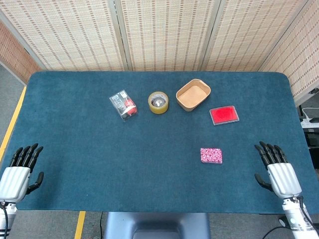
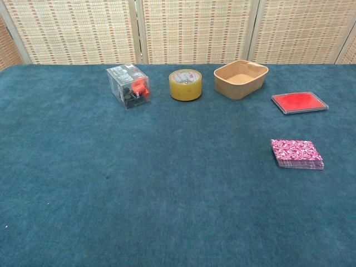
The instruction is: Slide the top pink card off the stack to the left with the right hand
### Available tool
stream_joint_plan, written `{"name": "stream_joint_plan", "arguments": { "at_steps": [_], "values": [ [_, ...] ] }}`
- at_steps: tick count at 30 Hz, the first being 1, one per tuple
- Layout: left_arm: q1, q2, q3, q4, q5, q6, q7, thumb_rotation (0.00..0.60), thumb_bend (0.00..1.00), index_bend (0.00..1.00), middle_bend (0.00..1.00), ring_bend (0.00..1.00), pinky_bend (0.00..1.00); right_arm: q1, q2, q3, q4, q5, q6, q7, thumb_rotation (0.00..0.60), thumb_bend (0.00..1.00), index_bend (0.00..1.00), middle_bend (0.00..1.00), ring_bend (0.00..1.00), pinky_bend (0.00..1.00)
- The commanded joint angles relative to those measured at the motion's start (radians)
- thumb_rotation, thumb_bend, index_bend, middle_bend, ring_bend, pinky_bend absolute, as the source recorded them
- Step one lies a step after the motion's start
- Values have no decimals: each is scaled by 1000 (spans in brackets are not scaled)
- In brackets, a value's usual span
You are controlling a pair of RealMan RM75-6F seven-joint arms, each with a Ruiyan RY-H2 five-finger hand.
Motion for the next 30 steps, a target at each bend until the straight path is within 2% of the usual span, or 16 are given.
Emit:
{"name": "stream_joint_plan", "arguments": {
  "at_steps": [1,7,12,18,24,30],
  "values": [
    [14,-12,14,22,2,9,-4,600,468,0,0,0,15,1,-3,-1,4,-4,1,0,600,243,0,0,0,0],
    [11,-7,17,28,14,8,-32,600,469,0,0,0,15,16,-42,4,21,0,-19,-30,600,243,0,0,0,0],
    [-4,-3,21,27,30,-12,-49,600,469,0,0,0,15,101,-65,38,-29,53,-152,-132,600,243,0,0,0,0],
    [-15,7,19,18,15,-37,-60,600,469,0,0,0,15,202,-111,74,-88,163,-296,-348,600,243,0,0,0,0],
    [-19,16,18,11,2,-50,-71,600,469,0,0,0,15,255,-199,99,-74,284,-329,-514,600,243,7,14,0,0],
    [-19,20,17,23,-5,-52,-93,600,469,0,0,0,15,298,-248,121,-42,402,-355,-582,600,244,36,27,0,0]
  ]
}}
